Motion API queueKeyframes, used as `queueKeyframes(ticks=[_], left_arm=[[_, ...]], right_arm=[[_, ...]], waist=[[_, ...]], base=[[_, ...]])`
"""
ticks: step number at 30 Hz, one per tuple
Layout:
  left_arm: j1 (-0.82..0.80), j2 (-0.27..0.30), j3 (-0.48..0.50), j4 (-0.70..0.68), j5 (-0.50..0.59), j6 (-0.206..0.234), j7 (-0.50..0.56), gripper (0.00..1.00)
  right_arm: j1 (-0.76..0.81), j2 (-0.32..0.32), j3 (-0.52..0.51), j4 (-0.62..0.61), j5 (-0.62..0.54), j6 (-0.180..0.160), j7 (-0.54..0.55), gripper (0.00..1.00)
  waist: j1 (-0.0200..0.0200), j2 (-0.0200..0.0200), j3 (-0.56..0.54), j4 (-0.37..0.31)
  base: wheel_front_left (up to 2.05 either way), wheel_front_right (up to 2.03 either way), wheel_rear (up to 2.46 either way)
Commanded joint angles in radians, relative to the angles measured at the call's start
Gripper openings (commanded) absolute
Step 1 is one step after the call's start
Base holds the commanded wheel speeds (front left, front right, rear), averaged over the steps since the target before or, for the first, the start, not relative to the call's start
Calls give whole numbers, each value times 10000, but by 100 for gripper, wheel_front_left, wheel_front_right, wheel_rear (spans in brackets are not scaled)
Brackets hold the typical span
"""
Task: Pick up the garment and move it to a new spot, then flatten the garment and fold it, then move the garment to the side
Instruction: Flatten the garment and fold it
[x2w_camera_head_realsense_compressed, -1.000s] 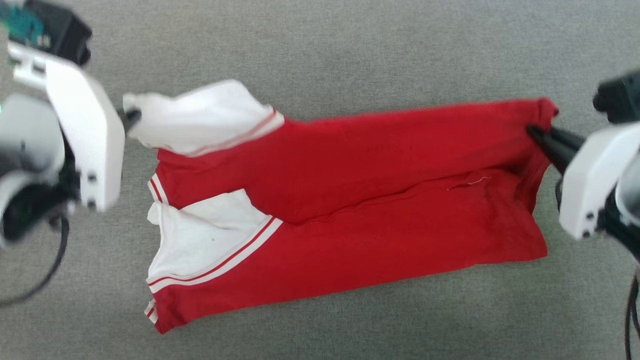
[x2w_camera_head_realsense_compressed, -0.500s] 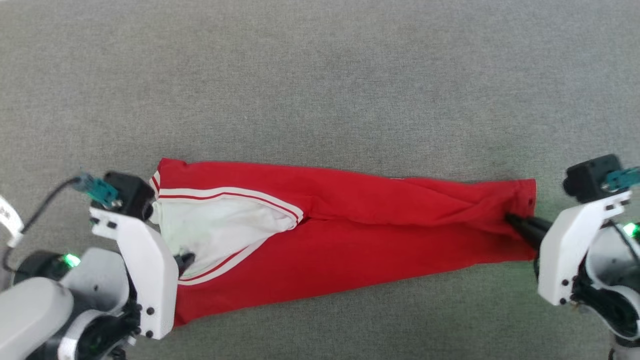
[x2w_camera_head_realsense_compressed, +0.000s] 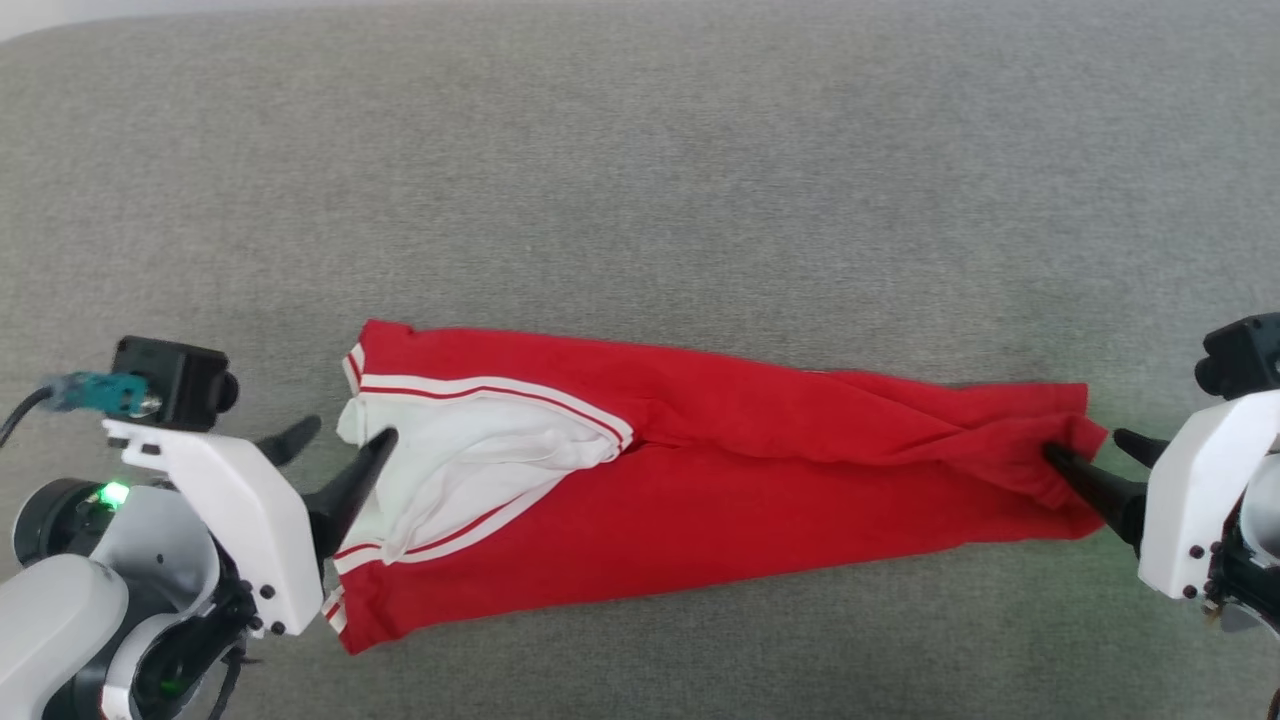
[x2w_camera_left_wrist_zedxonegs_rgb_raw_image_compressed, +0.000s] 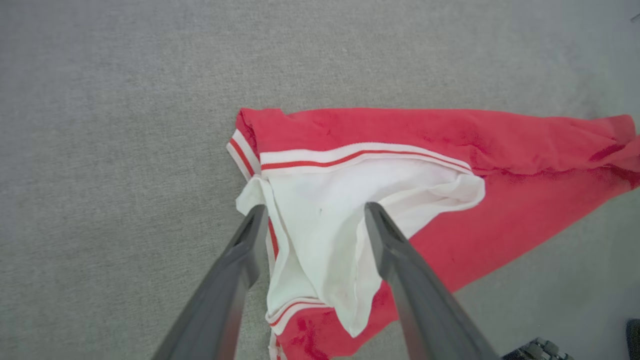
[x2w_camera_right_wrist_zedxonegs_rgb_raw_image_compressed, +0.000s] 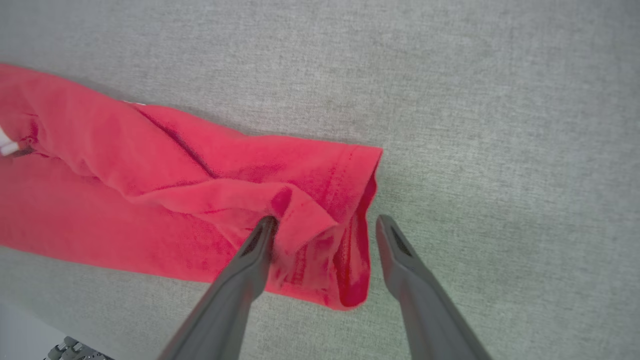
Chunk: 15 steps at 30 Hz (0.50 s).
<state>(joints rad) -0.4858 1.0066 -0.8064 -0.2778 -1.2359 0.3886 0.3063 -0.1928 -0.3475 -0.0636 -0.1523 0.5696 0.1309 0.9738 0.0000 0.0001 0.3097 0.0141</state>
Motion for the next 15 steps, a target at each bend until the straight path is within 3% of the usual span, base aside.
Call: queueKeyframes(ticks=[1, 8, 13, 14, 15], left_arm=[[162, -29, 64, 13, 87, -73, -241, 100], [858, -368, 556, 509, 500, -578, -2592, 100], [1512, -898, 1023, 1229, 636, -1075, -4704, 100], [1611, -976, 1083, 1351, 665, -1165, -4978, 100], [1727, -1130, 1169, 1505, 652, -1227, -5203, 100]], right_arm=[[80, 25, -40, 42, -36, -4, 89, 100], [-368, -81, -28, 1100, 131, -4, 305, 100], [-916, -167, 1153, 2874, 689, -2, 193, 100], [-962, -197, 1490, 3088, 818, -1, 255, 89], [-1012, -285, 1791, 3256, 969, 7, 251, 44]], waist=[[0, -1, -10, 72], [0, -1, 158, 475], [0, -1, 246, 813], [0, -1, 246, 859], [0, -1, 249, 931]], base=[[0, 0, 0], [0, 0, 0], [0, 0, 0], [0, 0, 0], [0, 0, 0]])
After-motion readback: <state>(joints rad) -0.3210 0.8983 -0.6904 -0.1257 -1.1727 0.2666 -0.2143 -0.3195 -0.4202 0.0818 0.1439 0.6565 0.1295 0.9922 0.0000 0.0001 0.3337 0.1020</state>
